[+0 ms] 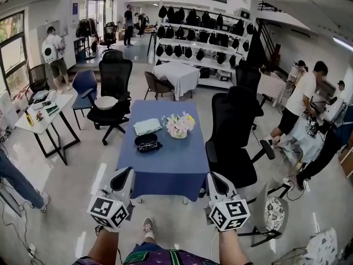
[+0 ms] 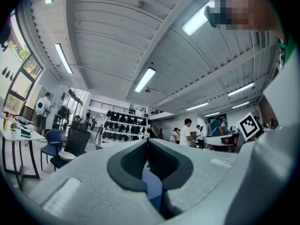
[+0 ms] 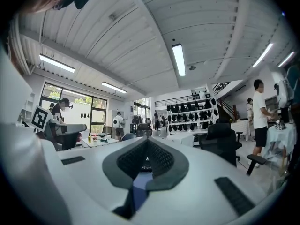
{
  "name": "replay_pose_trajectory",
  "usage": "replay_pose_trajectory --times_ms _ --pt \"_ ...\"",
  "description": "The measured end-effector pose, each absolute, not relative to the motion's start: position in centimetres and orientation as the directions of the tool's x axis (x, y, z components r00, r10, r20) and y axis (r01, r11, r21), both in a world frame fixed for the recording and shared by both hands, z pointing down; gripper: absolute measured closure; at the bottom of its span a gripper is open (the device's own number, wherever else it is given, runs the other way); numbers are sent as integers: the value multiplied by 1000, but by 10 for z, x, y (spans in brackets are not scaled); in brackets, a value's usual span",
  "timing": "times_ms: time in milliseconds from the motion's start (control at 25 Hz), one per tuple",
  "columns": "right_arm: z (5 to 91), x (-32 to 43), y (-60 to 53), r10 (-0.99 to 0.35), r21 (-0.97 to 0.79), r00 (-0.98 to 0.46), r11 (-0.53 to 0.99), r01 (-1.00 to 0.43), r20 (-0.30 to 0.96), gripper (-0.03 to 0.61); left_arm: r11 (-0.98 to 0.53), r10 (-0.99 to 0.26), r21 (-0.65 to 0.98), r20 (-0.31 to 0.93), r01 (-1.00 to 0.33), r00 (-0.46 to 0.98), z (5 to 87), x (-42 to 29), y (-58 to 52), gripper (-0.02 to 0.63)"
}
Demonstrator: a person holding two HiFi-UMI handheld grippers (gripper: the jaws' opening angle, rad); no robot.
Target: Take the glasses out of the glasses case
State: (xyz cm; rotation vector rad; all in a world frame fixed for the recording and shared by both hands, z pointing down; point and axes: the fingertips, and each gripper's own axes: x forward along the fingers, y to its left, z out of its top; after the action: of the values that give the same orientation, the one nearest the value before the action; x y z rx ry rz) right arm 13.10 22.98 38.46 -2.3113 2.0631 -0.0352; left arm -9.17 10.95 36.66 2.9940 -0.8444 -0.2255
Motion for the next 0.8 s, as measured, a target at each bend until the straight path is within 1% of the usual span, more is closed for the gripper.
replay_pose_trajectory --times_ms 360,800 --pt "379 148 144 -996 -47 85 -85 -995 0 575 -843 -537 66 -124 -533 834 363 -78 31 597" --pt "383 163 13 -998 -38 46 -48 -998 29 575 -837 -547 95 -110 -539 830 368 -59 -86 597"
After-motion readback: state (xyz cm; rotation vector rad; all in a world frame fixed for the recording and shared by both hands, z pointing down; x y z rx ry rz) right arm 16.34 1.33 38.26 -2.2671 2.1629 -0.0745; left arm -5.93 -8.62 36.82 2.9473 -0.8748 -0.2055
